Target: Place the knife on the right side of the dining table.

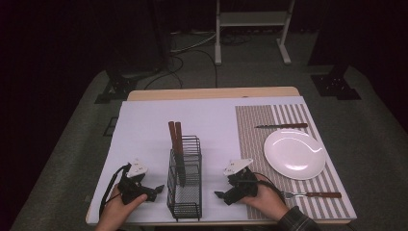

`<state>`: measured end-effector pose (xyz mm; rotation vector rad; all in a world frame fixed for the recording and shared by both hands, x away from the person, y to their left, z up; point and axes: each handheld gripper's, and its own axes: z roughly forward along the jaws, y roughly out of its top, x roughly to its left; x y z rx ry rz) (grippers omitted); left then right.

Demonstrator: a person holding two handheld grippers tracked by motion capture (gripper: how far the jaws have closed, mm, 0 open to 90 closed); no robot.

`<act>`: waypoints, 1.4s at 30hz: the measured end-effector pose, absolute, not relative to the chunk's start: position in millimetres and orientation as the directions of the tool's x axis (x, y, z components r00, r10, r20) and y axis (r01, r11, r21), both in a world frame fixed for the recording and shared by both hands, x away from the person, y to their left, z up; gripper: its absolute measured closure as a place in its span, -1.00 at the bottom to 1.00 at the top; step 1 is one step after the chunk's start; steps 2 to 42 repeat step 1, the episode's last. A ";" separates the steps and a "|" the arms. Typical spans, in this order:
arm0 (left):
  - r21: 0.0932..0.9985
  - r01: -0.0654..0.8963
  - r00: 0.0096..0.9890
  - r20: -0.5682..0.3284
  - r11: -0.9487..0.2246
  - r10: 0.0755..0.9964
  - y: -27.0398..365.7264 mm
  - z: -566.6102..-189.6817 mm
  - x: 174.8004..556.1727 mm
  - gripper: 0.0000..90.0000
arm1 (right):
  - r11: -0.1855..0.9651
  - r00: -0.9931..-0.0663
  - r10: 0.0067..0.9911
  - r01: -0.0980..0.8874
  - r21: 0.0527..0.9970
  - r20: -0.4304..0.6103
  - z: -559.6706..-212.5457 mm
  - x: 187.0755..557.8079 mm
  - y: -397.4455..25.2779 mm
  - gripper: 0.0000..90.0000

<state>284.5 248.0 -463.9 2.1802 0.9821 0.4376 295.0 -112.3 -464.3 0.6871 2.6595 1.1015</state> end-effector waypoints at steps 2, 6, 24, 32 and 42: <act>0.713 0.520 0.656 0.020 -0.471 0.754 248.0 -463.9 284.6 -1.00 | 0.615 -0.878 0.478 0.341 0.710 0.008 -465.0 295.1 -113.1 -0.83; 0.713 0.520 0.656 0.020 -0.471 0.754 248.0 -463.9 284.6 -1.00 | 0.615 -0.878 0.478 0.341 0.710 0.008 -465.0 295.1 -113.1 -0.83; 0.713 0.520 0.656 0.020 -0.471 0.754 248.0 -463.9 284.6 -1.00 | 0.615 -0.878 0.478 0.341 0.710 0.008 -465.0 295.1 -113.1 -0.83; 0.713 0.520 0.656 0.020 -0.471 0.754 248.0 -463.9 284.6 -1.00 | 0.615 -0.878 0.478 0.341 0.710 0.008 -465.0 295.1 -113.1 -0.83; 0.713 0.520 0.656 0.020 -0.471 0.754 248.0 -463.9 284.6 -1.00 | 0.615 -0.878 0.478 0.341 0.710 0.008 -465.0 295.1 -113.1 -0.83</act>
